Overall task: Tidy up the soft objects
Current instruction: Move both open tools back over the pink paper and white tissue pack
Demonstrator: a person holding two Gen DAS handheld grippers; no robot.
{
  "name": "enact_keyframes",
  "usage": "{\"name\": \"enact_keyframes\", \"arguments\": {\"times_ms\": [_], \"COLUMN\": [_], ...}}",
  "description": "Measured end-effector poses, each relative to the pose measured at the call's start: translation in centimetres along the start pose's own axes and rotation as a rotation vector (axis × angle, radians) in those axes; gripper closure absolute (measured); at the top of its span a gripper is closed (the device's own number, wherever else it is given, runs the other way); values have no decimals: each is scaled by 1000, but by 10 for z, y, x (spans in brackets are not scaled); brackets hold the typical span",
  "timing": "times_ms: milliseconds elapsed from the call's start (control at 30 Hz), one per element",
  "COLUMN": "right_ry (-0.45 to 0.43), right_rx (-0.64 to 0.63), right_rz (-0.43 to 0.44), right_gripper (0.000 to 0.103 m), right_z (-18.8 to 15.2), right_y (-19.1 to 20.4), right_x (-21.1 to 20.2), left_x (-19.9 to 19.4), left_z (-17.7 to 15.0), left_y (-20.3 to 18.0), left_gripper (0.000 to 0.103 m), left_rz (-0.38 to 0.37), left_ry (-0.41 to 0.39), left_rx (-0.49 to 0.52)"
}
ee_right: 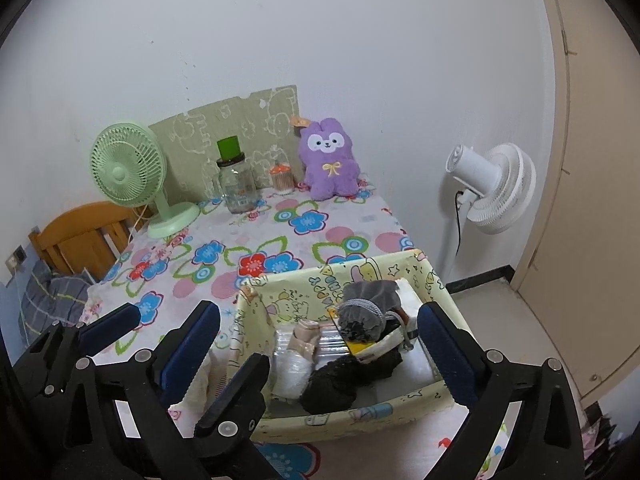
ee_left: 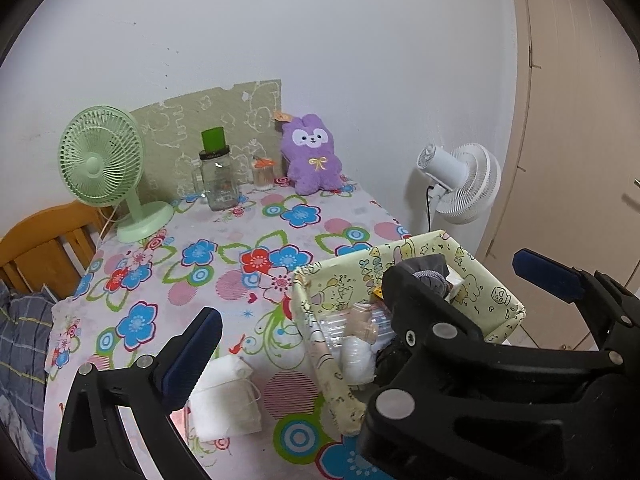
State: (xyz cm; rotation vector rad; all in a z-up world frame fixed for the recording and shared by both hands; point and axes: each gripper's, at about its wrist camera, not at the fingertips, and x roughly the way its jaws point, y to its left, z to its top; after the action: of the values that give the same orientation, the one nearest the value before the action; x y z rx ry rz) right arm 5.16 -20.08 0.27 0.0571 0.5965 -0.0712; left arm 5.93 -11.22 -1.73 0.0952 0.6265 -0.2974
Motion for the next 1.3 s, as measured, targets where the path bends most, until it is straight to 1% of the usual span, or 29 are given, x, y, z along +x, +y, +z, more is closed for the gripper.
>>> {"name": "enact_keyframes", "arguments": {"times_ms": [233, 700, 933, 1300], "right_ry": [-34, -89, -82, -79], "right_rx": [-17, -53, -70, -98], "right_rz": [-14, 4, 28, 64], "right_gripper": [0, 0, 0, 0], "right_z": [0, -1, -4, -11], "right_y": [16, 48, 66, 92], "right_x": [-14, -32, -31, -21], "left_x": [-14, -37, -40, -40], "left_z": [-2, -8, -13, -26], "left_y": [12, 37, 54, 83], "left_gripper": [0, 0, 0, 0], "left_rz": [5, 22, 46, 104], "left_ry": [-22, -86, -98, -115], "left_rx": [-11, -31, -56, -94]}}
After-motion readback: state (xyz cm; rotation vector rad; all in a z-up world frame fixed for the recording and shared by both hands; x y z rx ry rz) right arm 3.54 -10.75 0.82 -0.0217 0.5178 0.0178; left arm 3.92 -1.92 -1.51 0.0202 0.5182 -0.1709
